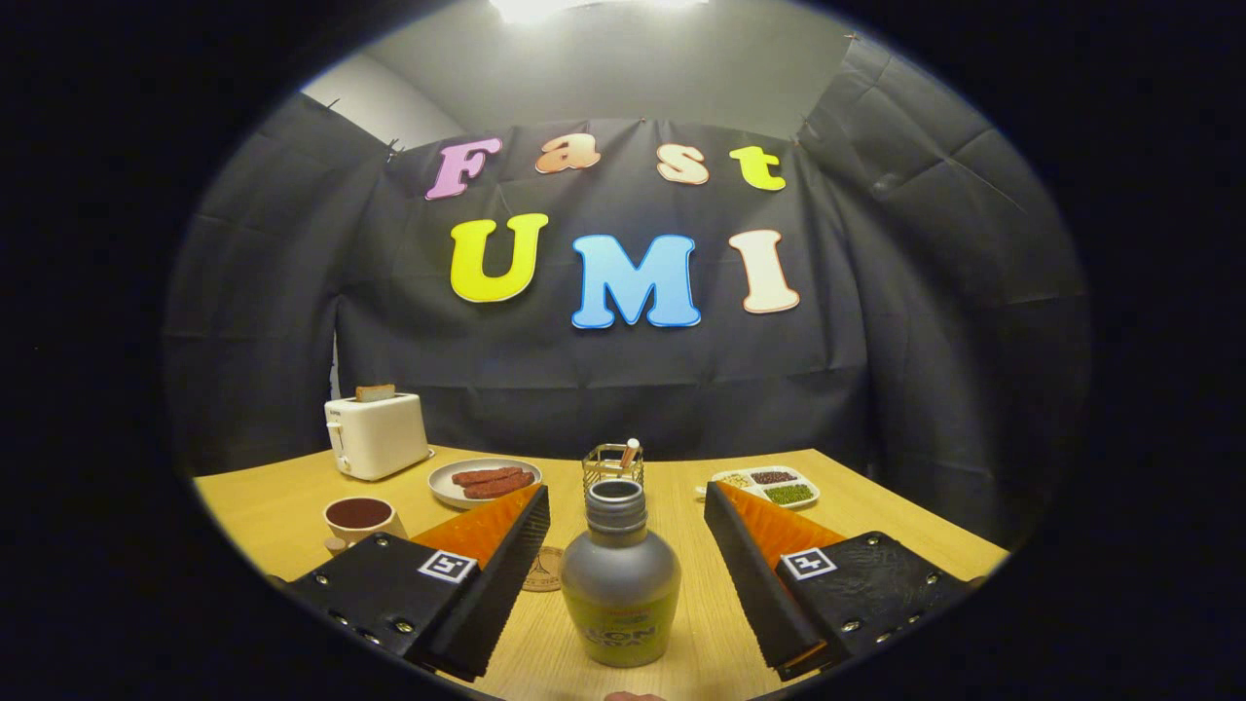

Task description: Take the bottle from table, then pour the juice into the cup, finally place the bottle on the coaster

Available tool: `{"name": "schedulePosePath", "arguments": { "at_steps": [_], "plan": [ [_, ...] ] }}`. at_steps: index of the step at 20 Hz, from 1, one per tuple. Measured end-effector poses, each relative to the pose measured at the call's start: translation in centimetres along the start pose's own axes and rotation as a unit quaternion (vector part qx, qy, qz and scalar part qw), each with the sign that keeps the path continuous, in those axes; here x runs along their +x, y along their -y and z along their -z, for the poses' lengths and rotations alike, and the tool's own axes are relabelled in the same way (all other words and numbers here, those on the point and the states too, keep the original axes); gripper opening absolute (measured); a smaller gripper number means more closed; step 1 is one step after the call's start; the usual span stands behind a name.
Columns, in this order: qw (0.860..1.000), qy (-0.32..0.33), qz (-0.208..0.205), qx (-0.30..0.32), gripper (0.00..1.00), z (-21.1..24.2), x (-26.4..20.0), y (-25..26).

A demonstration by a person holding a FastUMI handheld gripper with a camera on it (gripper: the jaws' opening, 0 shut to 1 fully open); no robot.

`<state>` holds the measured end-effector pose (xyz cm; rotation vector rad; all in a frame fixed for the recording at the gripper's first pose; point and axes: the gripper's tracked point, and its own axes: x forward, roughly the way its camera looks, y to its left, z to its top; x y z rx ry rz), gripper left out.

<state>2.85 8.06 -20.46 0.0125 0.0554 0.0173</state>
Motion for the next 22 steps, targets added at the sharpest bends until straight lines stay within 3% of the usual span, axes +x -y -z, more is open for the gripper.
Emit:
{"name": "schedulePosePath", "arguments": {
  "at_steps": [6, 12, 13, 14, 22],
  "plan": [
    [0.999, -0.032, 0.003, 0.003, 0.98, 4.3, 0.5, -0.3],
    [0.999, -0.039, 0.01, -0.021, 0.98, 5.8, 1.5, 0.0],
    [0.999, -0.04, 0.009, -0.021, 0.89, 5.9, 1.6, -0.1],
    [0.998, -0.049, 0.002, -0.028, 0.8, 5.8, 1.4, -0.7],
    [0.987, -0.064, 0.004, -0.15, 0.78, -0.2, 1.9, -2.4]
  ]
}}
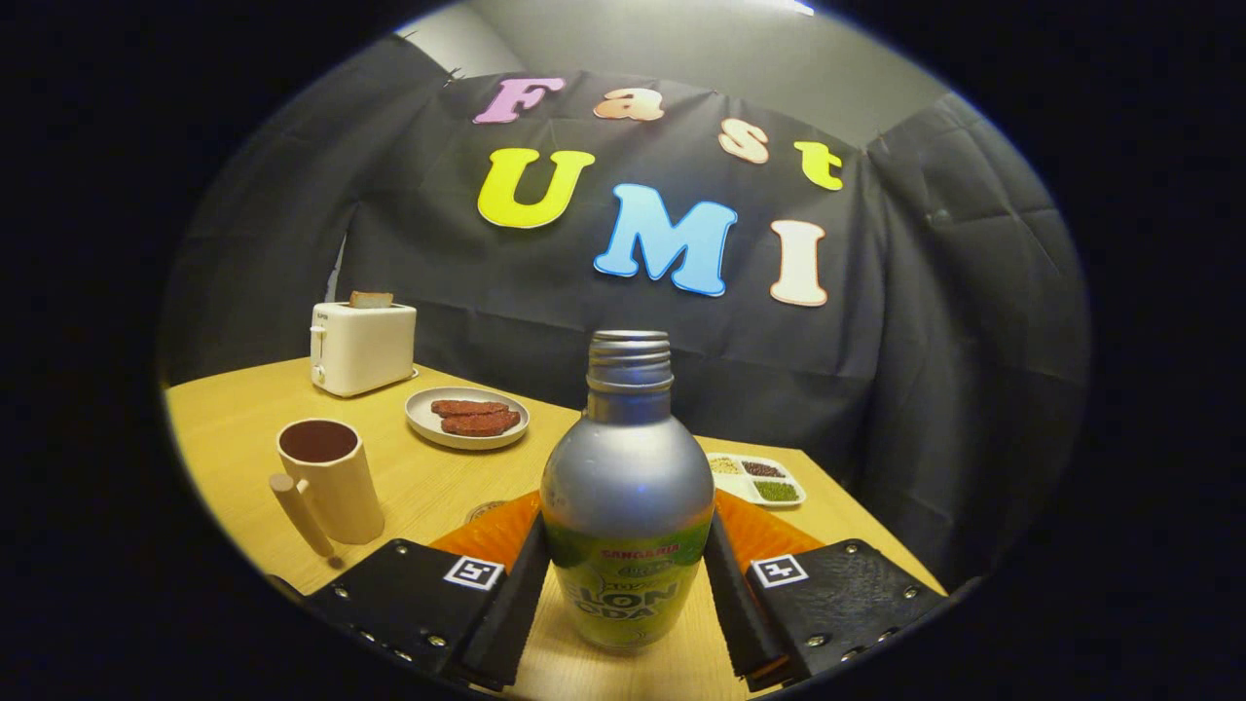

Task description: Take the bottle from table, then pour the juice into the cup, finally place the bottle on the coaster

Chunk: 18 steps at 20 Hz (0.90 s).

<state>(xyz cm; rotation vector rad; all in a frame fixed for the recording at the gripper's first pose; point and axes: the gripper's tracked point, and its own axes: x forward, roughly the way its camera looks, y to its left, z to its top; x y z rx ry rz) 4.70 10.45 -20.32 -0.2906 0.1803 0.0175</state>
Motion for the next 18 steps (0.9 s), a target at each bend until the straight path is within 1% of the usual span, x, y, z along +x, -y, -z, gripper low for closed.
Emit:
{"name": "schedulePosePath", "arguments": {
  "at_steps": [4, 9, 15, 18],
  "plan": [
    [0.998, 0.005, -0.026, -0.057, 0.77, -3.1, 0.2, -2.1],
    [0.989, -0.006, -0.039, -0.143, 0.77, -4.7, 0.8, -4.3],
    [0.966, -0.033, -0.036, -0.256, 0.77, -4.6, 1.1, -5.7],
    [0.95, -0.04, -0.034, -0.309, 0.77, -4.5, 1.2, -6.1]
  ]
}}
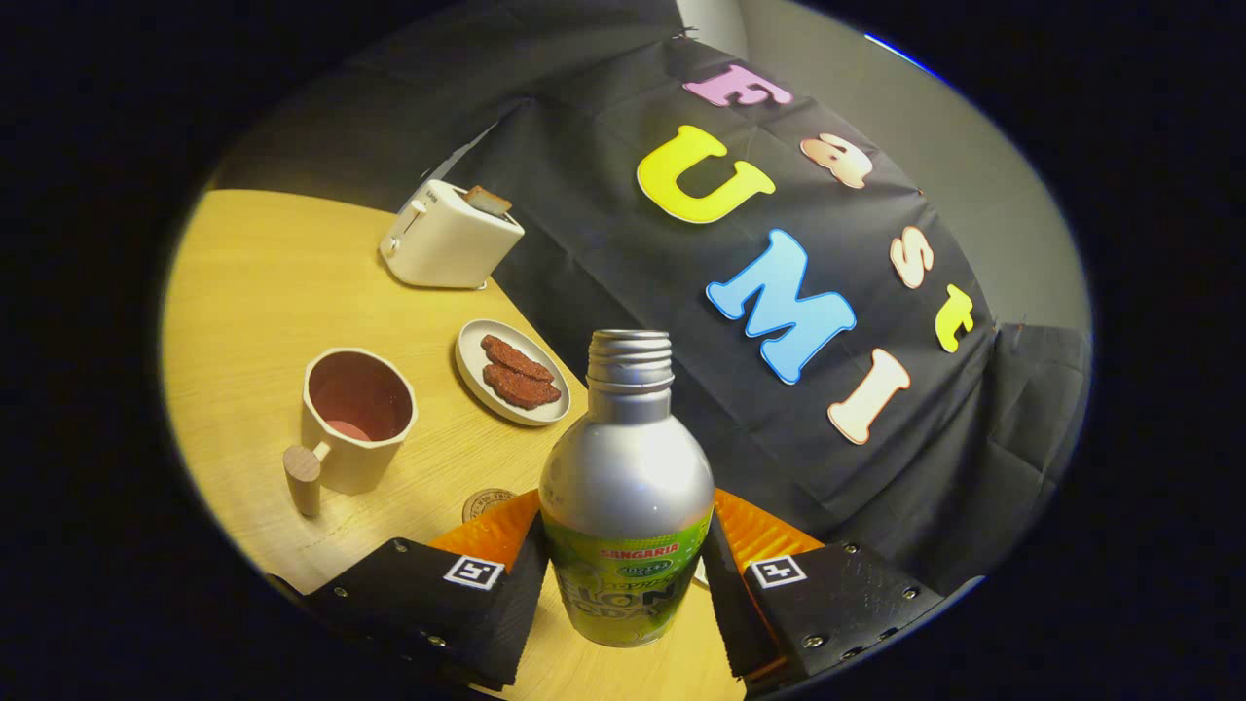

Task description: Take the bottle from table, then pour the juice into the cup, finally place the bottle on the coaster

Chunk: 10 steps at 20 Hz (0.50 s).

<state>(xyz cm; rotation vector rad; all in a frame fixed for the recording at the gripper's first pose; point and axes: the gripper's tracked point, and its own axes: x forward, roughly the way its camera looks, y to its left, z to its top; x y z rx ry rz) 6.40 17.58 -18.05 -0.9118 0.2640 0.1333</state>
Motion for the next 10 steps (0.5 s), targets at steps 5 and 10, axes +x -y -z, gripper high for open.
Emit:
{"name": "schedulePosePath", "arguments": {
  "at_steps": [5, 10],
  "plan": [
    [0.997, -0.034, -0.008, -0.075, 0.77, 1.0, 0.6, -1.1],
    [0.991, -0.056, -0.021, -0.122, 0.77, 1.4, 1.2, -1.4]
  ]
}}
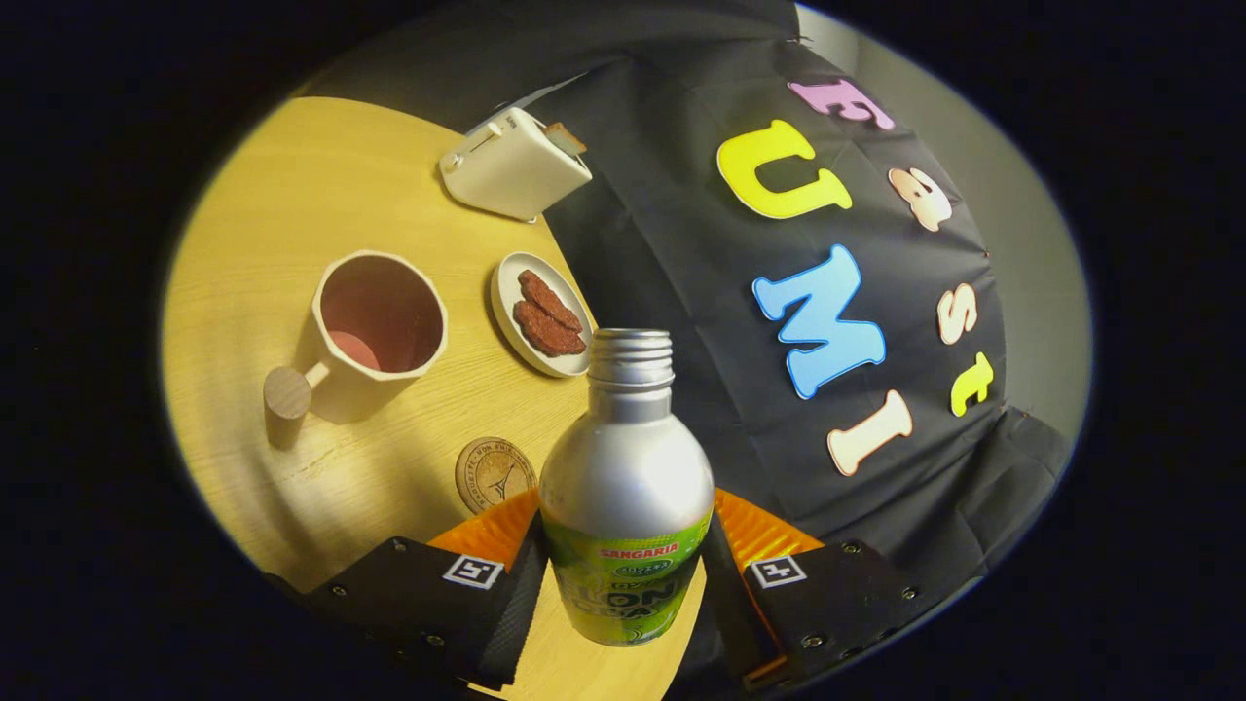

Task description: Take the bottle from table, then pour the juice into the cup, finally place the bottle on the coaster

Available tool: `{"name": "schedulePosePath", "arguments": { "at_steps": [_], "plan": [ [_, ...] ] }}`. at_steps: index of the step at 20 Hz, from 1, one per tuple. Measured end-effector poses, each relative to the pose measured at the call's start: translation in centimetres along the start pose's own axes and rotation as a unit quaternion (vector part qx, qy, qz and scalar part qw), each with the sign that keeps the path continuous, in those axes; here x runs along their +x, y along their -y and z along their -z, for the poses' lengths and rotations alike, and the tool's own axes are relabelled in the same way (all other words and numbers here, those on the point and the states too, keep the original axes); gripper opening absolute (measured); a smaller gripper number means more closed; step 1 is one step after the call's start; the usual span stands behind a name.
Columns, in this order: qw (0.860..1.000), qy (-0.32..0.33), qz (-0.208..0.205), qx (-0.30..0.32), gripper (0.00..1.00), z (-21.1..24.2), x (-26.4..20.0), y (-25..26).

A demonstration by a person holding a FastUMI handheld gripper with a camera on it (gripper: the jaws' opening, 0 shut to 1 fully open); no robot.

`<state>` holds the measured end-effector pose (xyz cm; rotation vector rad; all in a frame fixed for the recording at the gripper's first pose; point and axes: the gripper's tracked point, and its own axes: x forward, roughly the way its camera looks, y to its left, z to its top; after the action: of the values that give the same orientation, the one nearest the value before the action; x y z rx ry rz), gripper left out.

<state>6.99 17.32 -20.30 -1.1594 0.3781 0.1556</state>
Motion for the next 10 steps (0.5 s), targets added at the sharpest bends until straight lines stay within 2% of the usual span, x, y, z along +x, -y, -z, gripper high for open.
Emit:
{"name": "schedulePosePath", "arguments": {
  "at_steps": [10],
  "plan": [
    [0.993, 0.0, -0.02, -0.12, 0.77, -1.02, 0.98, -0.48]
  ]
}}
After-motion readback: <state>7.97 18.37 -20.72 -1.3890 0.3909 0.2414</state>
